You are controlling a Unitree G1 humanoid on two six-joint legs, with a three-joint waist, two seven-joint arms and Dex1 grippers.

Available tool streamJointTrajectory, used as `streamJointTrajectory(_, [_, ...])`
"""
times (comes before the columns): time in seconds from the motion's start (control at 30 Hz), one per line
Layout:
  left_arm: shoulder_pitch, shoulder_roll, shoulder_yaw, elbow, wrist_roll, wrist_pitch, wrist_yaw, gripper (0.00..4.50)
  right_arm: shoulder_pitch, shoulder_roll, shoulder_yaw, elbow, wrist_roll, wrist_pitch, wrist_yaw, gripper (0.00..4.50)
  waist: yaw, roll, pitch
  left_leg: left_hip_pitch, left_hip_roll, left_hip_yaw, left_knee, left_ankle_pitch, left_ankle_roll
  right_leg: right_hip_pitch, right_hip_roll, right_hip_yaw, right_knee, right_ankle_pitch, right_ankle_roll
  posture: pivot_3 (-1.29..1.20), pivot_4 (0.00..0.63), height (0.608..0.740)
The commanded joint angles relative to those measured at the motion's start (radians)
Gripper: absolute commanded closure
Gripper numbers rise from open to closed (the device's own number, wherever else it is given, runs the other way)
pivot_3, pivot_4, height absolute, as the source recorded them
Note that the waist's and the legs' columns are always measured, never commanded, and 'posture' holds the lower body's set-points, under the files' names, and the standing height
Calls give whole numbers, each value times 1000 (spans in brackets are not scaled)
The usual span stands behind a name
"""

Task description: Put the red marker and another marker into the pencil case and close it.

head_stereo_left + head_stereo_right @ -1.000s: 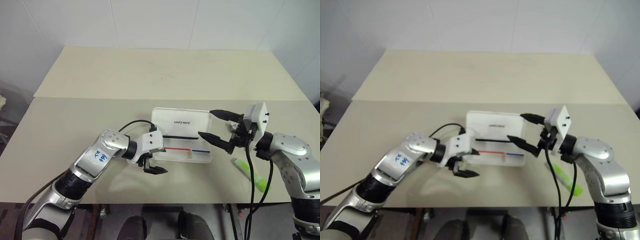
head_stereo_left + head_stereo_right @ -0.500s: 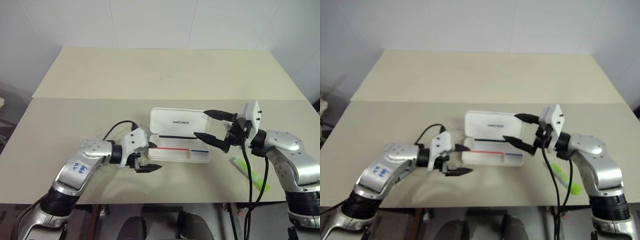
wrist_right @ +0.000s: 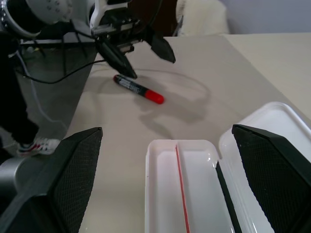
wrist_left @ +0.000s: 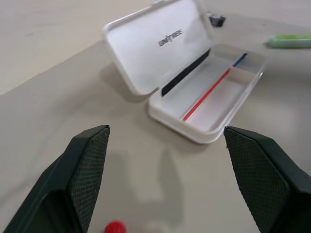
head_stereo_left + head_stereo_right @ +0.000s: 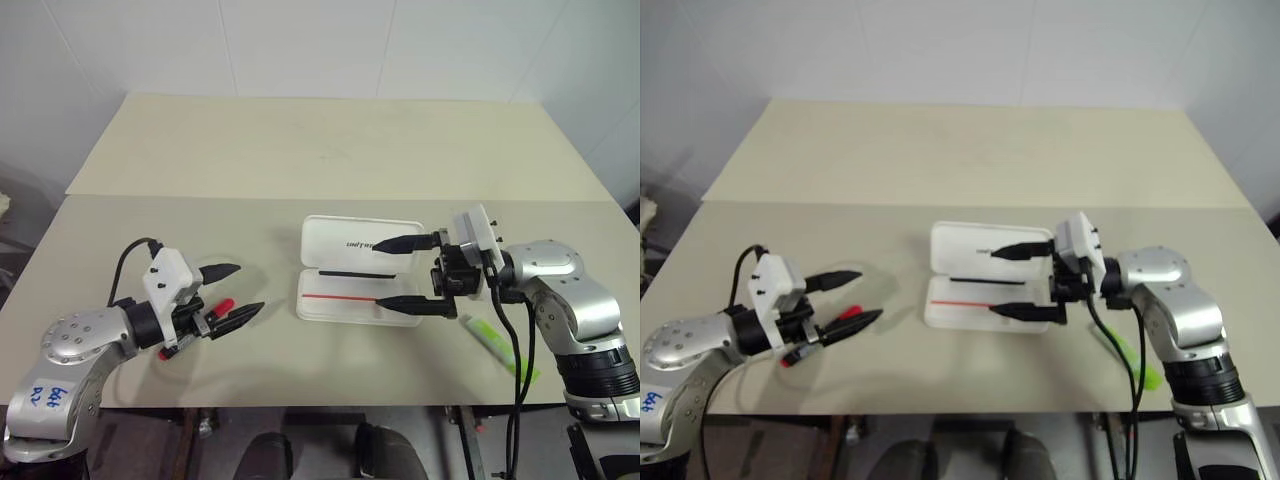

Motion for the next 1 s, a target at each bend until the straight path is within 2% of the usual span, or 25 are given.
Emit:
streamJointTrajectory(0.03, [169,-5,153,-21,25,-51,22,486,-91,-11,19,78,-29,-65,97,0,-14,0,0,1,0,1,-1,0,0,0,0,0,0,0,0,0,150,740])
streamJointTrajectory(0.1, [242,-20,189,-11,19,-86,19,486,-123,0,27,118,-47,-88,105,0,-25,0,0,1,1,1,-1,0,-1,-1,0,0,0,0,0,0,150,740])
streamJointTrajectory(0.23, [329,-45,212,19,17,-161,10,486,-147,18,30,154,-67,-111,101,0,-14,0,0,0,1,-1,-1,-1,-1,-1,1,-1,0,-1,-1,0,150,740])
streamJointTrajectory(0.4, [402,-66,197,65,39,-249,3,486,-147,35,26,148,-79,-109,82,0,-16,0,0,0,1,0,-1,-2,-1,-1,0,-1,0,-1,-1,0,150,740])
streamJointTrajectory(0.7, [364,-83,100,192,83,-333,37,486,-116,39,5,88,-70,-74,26,0,-23,0,0,0,2,1,-1,-3,-1,-1,0,-1,0,-1,-1,0,150,740])
streamJointTrajectory(0.97, [298,-95,27,264,93,-334,70,486,-88,29,-14,41,-58,-43,-17,0,-24,0,0,1,2,1,-1,-4,-1,-2,0,-1,2,-1,-1,0,150,740])
streamJointTrajectory(1.0, [293,-99,23,267,89,-338,70,668,-86,27,-16,38,-57,-41,-18,0,-23,0,0,1,2,1,-1,-4,-1,-2,0,-1,2,-1,-1,0,150,740])
